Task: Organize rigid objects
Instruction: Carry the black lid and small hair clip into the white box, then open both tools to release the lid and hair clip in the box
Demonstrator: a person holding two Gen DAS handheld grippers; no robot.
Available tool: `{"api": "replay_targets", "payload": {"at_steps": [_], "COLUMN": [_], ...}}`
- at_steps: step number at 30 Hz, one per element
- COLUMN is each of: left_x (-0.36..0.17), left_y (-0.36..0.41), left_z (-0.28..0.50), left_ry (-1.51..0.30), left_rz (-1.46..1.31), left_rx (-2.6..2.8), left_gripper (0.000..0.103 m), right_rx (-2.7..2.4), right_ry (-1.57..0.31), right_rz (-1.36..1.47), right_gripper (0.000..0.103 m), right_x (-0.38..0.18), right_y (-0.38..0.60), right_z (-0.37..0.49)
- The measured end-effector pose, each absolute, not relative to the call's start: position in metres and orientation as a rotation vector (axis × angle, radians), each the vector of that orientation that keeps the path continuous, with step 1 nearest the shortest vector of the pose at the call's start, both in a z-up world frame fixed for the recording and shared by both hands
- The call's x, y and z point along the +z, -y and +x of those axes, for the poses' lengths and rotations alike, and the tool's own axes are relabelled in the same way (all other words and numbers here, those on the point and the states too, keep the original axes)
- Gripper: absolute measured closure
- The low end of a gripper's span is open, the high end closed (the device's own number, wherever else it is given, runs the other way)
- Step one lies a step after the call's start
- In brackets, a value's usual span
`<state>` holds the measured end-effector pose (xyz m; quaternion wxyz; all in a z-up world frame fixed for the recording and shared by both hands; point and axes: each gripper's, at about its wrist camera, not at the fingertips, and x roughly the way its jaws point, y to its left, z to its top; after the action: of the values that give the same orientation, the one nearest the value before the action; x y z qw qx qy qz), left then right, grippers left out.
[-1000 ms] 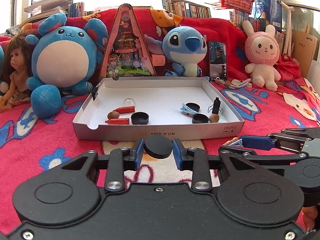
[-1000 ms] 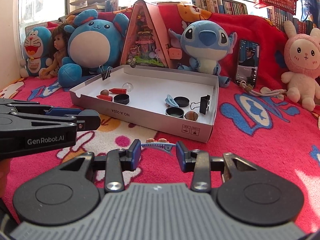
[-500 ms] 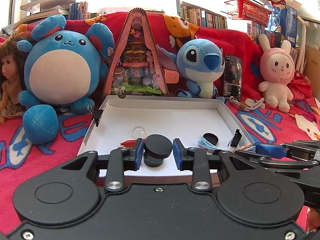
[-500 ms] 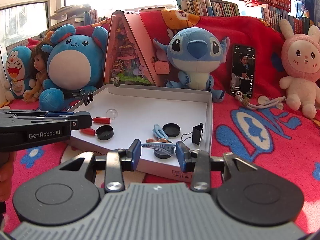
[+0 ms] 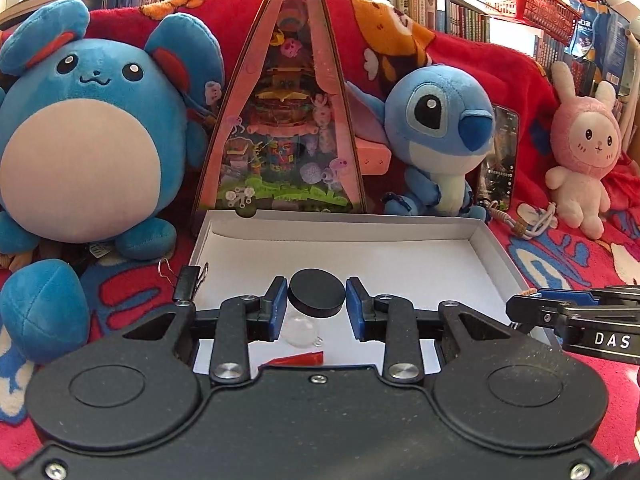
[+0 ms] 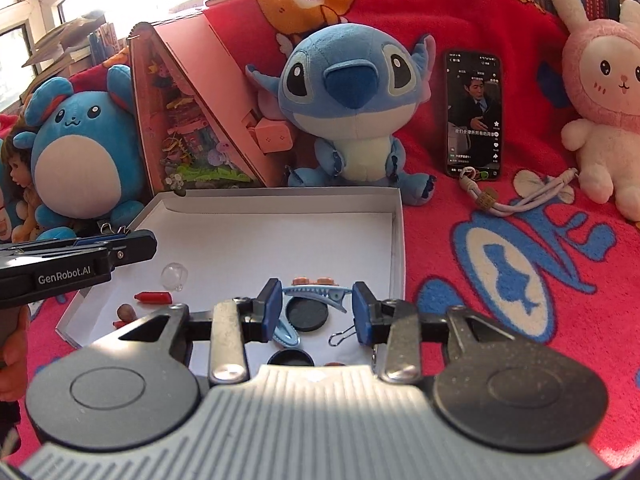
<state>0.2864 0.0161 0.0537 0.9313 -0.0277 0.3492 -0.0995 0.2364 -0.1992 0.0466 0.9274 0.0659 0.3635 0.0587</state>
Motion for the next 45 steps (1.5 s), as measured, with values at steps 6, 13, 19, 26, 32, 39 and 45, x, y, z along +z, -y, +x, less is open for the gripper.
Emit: {"api": "replay_targets", "payload": {"at_steps": [6,13,19,26,32,39,45], "left_x": [0.042,0.033,0.029,0.025,0.022,0.022,0.023], "left_y": [-0.020,-0.021,-0.019,-0.020,-0.021,-0.019,-0.017], "left_z": [0.303,0.307,0.306,0.307,0.306,0.304,0.301], "left_ry": [-0.760,-0.787,-0.808,-0.821,-0.824,-0.811,-0.800], "left_rz": [-0.073,-0.051,-0.020,-0.023,-0.038,-0.045,-0.030], "left_rx": [-0.161,-0.132,-0.128,-0.120,-0.113,-0.117,-0.120], "left_gripper": [0.073,0.073,0.073,0.072,0.072,0.072,0.061], "right_rx": [0.086,0.068,0.046,0.043,0.051,0.067,0.076], "right_ry": [-0.797,-0.825,-0.842,-0.863,-0.868,-0.861,-0.855], "right_rz": [0.169,0.167,0.147,0.142,0.143,0.136,0.136], "right_gripper": [0.059,0.059,0.059,0.059,0.059,0.058,0.056], "right_x": [0.039,0.031,0.026,0.023,0.023,0.022,0.022], "right_y": [0.204,0.203,0.202,0.203,0.204,0.203,0.202], "right_z": [0.260,0.270,0.273,0.274,0.274,0.273,0.273]}}
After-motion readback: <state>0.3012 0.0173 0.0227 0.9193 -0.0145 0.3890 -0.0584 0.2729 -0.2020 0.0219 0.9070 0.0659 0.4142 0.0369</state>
